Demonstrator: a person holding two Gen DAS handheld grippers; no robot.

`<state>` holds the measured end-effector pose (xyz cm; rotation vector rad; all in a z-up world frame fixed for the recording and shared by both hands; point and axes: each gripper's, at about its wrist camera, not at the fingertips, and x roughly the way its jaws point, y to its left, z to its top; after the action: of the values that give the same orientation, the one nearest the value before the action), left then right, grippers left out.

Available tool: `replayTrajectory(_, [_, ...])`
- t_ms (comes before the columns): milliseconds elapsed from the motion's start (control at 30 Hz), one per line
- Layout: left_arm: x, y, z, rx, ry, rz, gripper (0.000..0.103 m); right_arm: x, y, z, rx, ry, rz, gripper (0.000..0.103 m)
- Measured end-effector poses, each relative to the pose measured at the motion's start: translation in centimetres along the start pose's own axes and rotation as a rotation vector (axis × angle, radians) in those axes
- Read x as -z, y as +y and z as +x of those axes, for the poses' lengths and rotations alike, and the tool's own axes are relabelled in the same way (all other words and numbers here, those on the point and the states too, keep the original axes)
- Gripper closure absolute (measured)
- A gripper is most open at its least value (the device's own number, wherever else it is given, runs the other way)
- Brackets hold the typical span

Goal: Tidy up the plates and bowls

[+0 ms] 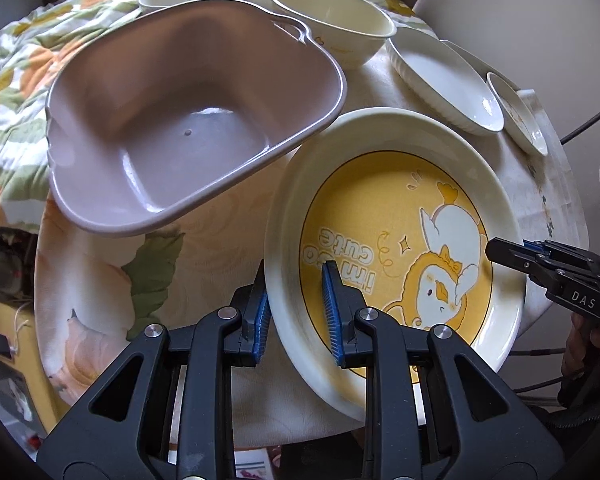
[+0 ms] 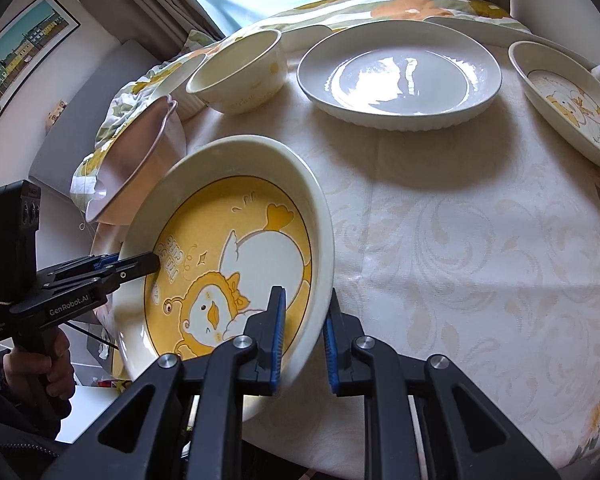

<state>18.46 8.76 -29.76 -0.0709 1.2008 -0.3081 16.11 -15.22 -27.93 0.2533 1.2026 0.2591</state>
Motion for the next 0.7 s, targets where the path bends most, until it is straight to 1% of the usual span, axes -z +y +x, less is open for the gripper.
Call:
replayTrajectory(100, [0.0,-0.2,0.0,-0.018,0.007,0.011,0.083,0.1,-0.2,0.0,-0.004,0.009,0.008,0.087])
replayTrajectory(267, [-0.7,-1.2,0.4,-0.035,0.013,0.025,0.083,-0.1,0.2,0.3,0.019,0.030,-0.009,0.087])
replayTrajectory(367, [-1.1,-1.8,0.9,-0.037,0.018,0.028,0.078,-0.3,0.5,0.7,0.029,0.040,-0.011,0.087])
replayTrajectory(400, [-1.2,-2.0,1.0,-0.040,0.020,0.035,0.073,-0.4,0.6,0.8,0.032,0.046,-0.011,0.087])
replayTrajectory(433, [-1.2,-2.2,1.0,-0.046,0.020,0.043,0.059,-0.4,0.7,1.1,0.038,0.055,-0.011,0.087])
replayTrajectory(467, [-1.2,-2.5,1.0,-0.052,0.014,0.051,0.049,-0.5,0.8,1.2,0.044,0.055,-0.006,0.087])
replayTrajectory(500, [-1.2,-2.7,0.9,-0.057,0.002,0.059,0.033,-0.5,0.9,1.2,0.044,0.051,0.002,0.086])
replayTrajectory(533, [-1.1,-2.9,0.8,-0.059,-0.014,0.069,0.030,-0.4,0.9,1.2,0.038,0.044,0.009,0.081])
replayTrajectory(567, [-1.1,-3.1,0.8,-0.061,-0.020,0.078,0.030,-0.4,1.0,1.2,0.036,0.035,0.012,0.071])
replayTrajectory(600, [-1.1,-3.2,1.0,-0.068,-0.018,0.084,0.030,-0.4,1.1,1.1,0.034,0.022,0.009,0.063])
replayTrajectory(633, [-1.1,-3.3,1.1,-0.077,-0.016,0.088,0.030,-0.3,1.3,1.1,0.038,0.011,-0.001,0.046])
replayTrajectory(667, [-1.1,-3.3,1.1,-0.087,-0.017,0.088,0.030,-0.3,1.4,1.1,0.048,0.014,-0.010,0.042])
replayTrajectory(700, [-1.0,-3.2,1.0,-0.094,-0.019,0.084,0.030,-0.3,1.5,1.1,0.057,0.020,-0.016,0.042])
